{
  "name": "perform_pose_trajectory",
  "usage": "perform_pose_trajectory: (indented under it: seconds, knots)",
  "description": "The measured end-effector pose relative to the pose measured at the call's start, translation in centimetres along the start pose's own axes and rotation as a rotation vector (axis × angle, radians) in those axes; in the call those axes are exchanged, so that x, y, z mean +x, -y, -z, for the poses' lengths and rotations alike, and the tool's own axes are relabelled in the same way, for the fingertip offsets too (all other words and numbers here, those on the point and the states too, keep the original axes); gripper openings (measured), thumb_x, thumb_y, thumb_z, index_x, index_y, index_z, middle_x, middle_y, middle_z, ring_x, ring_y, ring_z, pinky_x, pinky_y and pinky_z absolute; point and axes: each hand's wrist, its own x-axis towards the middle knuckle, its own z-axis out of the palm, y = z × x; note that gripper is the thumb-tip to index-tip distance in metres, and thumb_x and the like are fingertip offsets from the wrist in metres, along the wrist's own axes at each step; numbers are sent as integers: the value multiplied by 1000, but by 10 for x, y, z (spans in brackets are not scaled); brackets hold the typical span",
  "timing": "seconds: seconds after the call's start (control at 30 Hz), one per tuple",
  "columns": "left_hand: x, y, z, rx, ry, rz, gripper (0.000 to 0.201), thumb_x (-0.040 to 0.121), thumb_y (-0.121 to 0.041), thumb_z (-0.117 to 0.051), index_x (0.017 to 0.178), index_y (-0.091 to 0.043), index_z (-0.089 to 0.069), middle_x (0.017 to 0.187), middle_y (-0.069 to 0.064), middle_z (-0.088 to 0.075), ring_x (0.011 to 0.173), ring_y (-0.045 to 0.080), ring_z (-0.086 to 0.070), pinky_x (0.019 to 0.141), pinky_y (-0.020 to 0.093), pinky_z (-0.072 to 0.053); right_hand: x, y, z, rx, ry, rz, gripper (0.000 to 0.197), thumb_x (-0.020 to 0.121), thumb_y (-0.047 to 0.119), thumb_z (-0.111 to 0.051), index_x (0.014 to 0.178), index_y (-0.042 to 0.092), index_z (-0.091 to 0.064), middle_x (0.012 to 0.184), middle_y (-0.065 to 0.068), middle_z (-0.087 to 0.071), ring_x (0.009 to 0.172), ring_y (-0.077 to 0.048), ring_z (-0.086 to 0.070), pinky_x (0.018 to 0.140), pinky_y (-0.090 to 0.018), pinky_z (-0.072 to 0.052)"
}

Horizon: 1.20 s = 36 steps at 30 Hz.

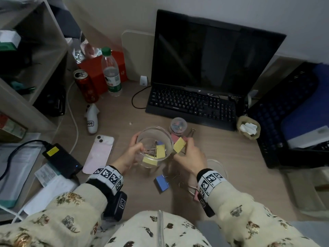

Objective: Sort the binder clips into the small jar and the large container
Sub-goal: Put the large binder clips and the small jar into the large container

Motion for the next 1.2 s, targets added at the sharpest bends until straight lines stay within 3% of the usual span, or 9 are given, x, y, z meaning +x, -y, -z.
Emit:
perform_pose_trajectory:
  seconds: [0.1, 0.17, 0.23, 0.3, 0.4, 0.67, 0.9, 1.1, 1.2]
  knots:
    - [2, 3, -11, -25, 40, -17, 68, 58, -19, -47, 122, -42, -40, 124, -4, -53, 92, 17, -58, 54, 27, -45, -5, 2, 28, 250, -117, -15, 57, 78, 51, -67, 121, 25, -40, 94, 11, -63, 86, -13, -62, 71, -30, -50]
    - [4, 6, -19, -16, 64, -34, 78, 58, -17, -49, 134, -31, -38, 133, 2, -48, 106, 23, -56, 63, 32, -51, -8, 7, 46, 347, -168, 42, 52, 79, 48, -70, 118, 25, -45, 90, 13, -62, 82, -7, -61, 70, -29, -50]
    - [7, 8, -27, 54, 63, -63, 95, 54, -20, -55, 146, -22, -30, 142, 8, -42, 121, 32, -50, 83, 41, -50, -11, 16, 56, 324, -106, 122, 51, 79, 49, -71, 118, 23, -49, 88, 12, -62, 80, -8, -60, 72, -31, -53]
    - [8, 9, -36, 68, 84, -83, 105, 45, -24, -61, 146, -20, -31, 141, 9, -43, 124, 33, -49, 91, 46, -47, -14, 24, 59, 243, -17, 160, 55, 75, 59, -67, 113, 22, -54, 83, 9, -61, 77, -12, -60, 69, -36, -54]
    - [8, 8, -48, 22, 123, -99, 94, 44, -16, -62, 134, -27, -38, 124, -3, -51, 105, 21, -58, 71, 33, -51, -14, 33, 52, 66, 44, 130, 61, 74, 67, -61, 110, 19, -57, 88, 0, -64, 82, -22, -63, 69, -40, -54]
    - [4, 9, -63, 62, 249, -197, 95, 40, -24, -68, 131, -24, -40, 126, 2, -50, 107, 10, -55, 74, 16, -51, -14, 39, 40, -325, 94, 117, 60, 85, 59, -55, 119, 9, -51, 115, -10, -63, 107, -30, -60, 80, -35, -47]
    - [8, 10, -64, 30, 255, -187, 90, 57, -5, -60, 142, -16, -35, 135, 6, -47, 111, 14, -57, 76, 17, -53, -12, 33, 33, -375, 144, 149, 65, 85, 64, -52, 120, 9, -49, 116, -11, -62, 109, -30, -59, 80, -37, -48]
    - [21, 9, -63, 29, 242, -185, 104, 42, -24, -67, 141, -16, -35, 133, 10, -49, 112, 18, -55, 84, 25, -51, -4, 26, 35, -351, 69, 208, 43, 94, 51, -48, 115, 14, -52, 109, -11, -64, 104, -32, -61, 72, -34, -43]
    - [25, 5, -66, 67, 267, -204, 104, 41, -29, -65, 139, -17, -34, 130, 6, -49, 112, 15, -53, 82, 19, -50, 1, 23, 33, -345, 112, 251, 39, 94, 50, -49, 114, 16, -54, 109, -10, -64, 102, -31, -61, 73, -34, -44]
